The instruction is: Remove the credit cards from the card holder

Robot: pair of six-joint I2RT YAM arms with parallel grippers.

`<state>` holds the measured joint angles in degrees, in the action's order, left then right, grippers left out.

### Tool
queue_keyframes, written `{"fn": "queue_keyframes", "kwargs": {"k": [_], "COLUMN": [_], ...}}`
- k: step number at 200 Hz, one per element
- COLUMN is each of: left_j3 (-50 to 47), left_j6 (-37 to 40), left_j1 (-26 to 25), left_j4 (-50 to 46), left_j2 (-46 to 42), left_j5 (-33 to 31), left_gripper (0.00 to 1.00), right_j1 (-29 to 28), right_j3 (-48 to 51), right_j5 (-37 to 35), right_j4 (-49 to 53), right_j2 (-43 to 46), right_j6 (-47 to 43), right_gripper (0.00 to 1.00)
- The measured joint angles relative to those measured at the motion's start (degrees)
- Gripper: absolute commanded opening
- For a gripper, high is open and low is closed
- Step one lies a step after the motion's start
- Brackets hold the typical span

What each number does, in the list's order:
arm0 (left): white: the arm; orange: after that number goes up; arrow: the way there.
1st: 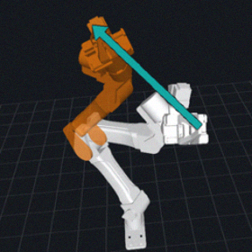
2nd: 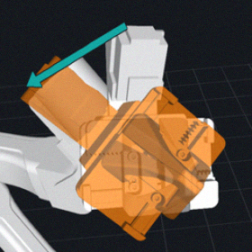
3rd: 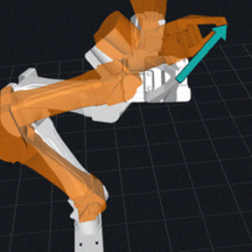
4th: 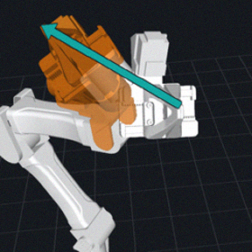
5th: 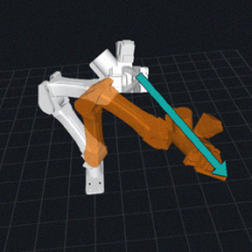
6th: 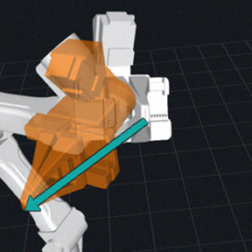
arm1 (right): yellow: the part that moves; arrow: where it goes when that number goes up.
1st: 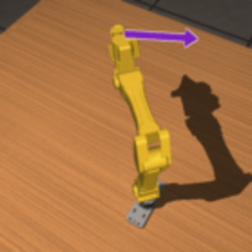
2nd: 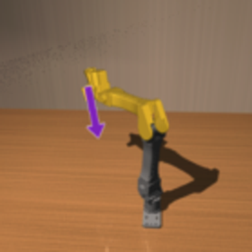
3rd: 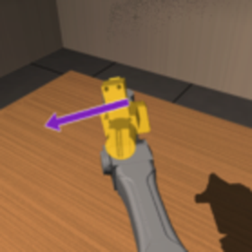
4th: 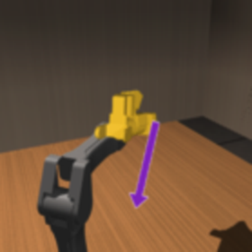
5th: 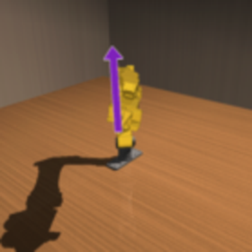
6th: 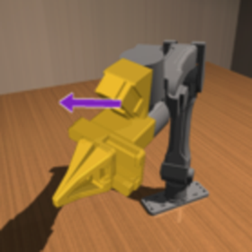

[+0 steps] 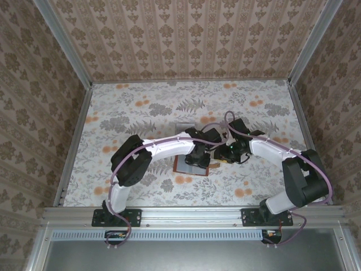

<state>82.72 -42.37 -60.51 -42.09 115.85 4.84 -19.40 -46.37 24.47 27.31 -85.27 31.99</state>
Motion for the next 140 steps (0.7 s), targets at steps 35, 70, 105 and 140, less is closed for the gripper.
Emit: {"fn": "queue_keyframes", "kwargs": {"k": [35, 70, 105, 140], "left_j3": [-4.6, -6.3, -6.8, -7.2], "left_j6": [-1.6, -2.5, -2.9, -3.1], "left_j1": [2.4, 2.9, 2.8, 2.9], "left_j4": [7.6, 10.4, 10.8, 10.8], "left_j2": [-2.8, -3.5, -4.1, -4.5], "left_j5": [5.5, 7.4, 7.1, 7.0], "left_gripper": [0.26, 0.25, 0.21, 0.17], "right_j1": [-0.1, -1.6, -4.1, -4.4], "right_j3": [0.0, -0.1, -0.9, -1.6], "right_j5": [0.0, 0.3, 1.7, 1.8], "right_j4": [-0.2, -1.0, -3.2, -5.0], "right_j2": [0.0, -0.6, -3.8, -7.8], "right_j6": [0.3, 1.4, 2.5, 3.0], "right_gripper": [0.28, 0.28, 0.24, 0.18]}}
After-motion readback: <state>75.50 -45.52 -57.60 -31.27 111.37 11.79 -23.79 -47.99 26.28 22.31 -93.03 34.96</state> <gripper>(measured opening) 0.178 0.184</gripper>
